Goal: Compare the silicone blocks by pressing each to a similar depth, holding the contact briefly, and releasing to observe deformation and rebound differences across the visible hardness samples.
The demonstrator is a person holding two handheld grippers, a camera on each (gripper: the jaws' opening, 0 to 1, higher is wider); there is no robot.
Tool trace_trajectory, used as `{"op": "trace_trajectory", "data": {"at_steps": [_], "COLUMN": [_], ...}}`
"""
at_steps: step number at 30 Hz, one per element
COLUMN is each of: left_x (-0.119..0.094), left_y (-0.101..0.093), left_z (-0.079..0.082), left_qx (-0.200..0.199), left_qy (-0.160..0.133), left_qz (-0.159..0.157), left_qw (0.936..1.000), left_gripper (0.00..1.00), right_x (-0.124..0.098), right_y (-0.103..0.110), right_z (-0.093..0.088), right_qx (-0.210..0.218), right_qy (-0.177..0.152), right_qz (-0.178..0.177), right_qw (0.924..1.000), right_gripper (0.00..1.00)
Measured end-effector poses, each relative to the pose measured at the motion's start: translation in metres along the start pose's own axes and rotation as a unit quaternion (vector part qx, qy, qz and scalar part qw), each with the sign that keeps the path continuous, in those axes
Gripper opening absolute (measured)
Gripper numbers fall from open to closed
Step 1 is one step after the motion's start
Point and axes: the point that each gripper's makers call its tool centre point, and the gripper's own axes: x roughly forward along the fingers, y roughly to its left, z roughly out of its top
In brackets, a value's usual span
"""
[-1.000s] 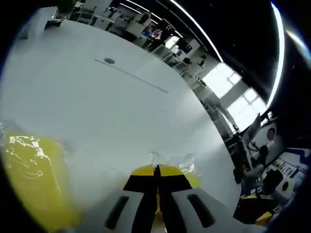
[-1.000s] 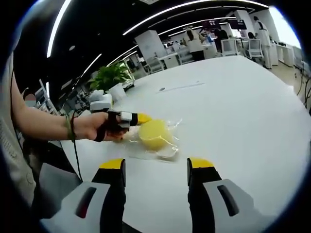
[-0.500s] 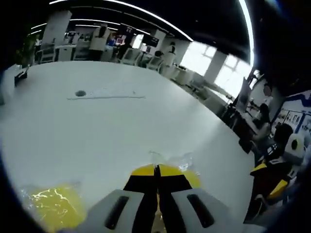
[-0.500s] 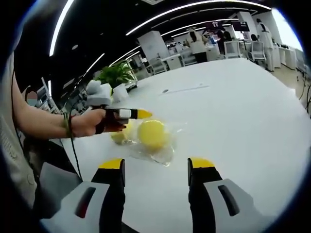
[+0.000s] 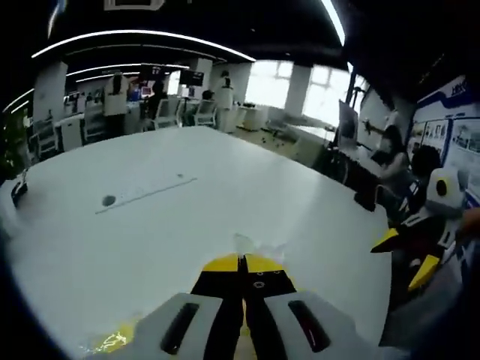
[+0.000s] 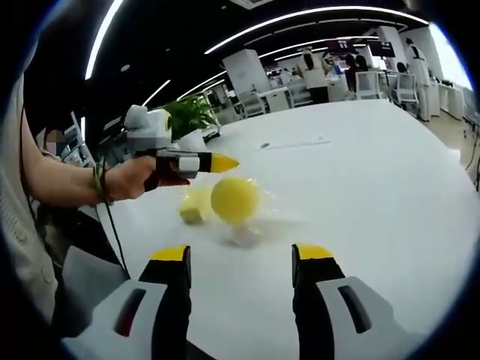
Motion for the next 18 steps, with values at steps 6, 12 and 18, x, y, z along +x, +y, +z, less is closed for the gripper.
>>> {"op": "trace_trajectory", "data": {"at_steps": [6, 12, 18], "left_x": [-0.012, -0.023, -0.033], "left_y": [-0.013, -0.027, -0.027], "left_z": [0.010, 0.016, 0.025], "left_qx": [0.061, 0.121, 0.132], "left_qy": [-0.006, 0.000, -0.007], "left_qz": [0.000, -0.015, -0.015], "left_qw": [0.9981, 0.9925, 0.9911], "left_gripper": [0.00, 0.00, 0.00], "right_x": [-0.006, -0.010, -0.015], "right_y": [0.004, 0.011, 0.017], "right_z": [0.005, 0.008, 0.012], "right_qx": [-0.004, -0.013, -0.016], "right_qy": [-0.009, -0.015, -0.023], "right_qz": [-0.002, -0.001, -0.003], "right_qw": [0.9999, 0.9998, 0.9996], "right_gripper": [0.49, 0.49, 0.50]}}
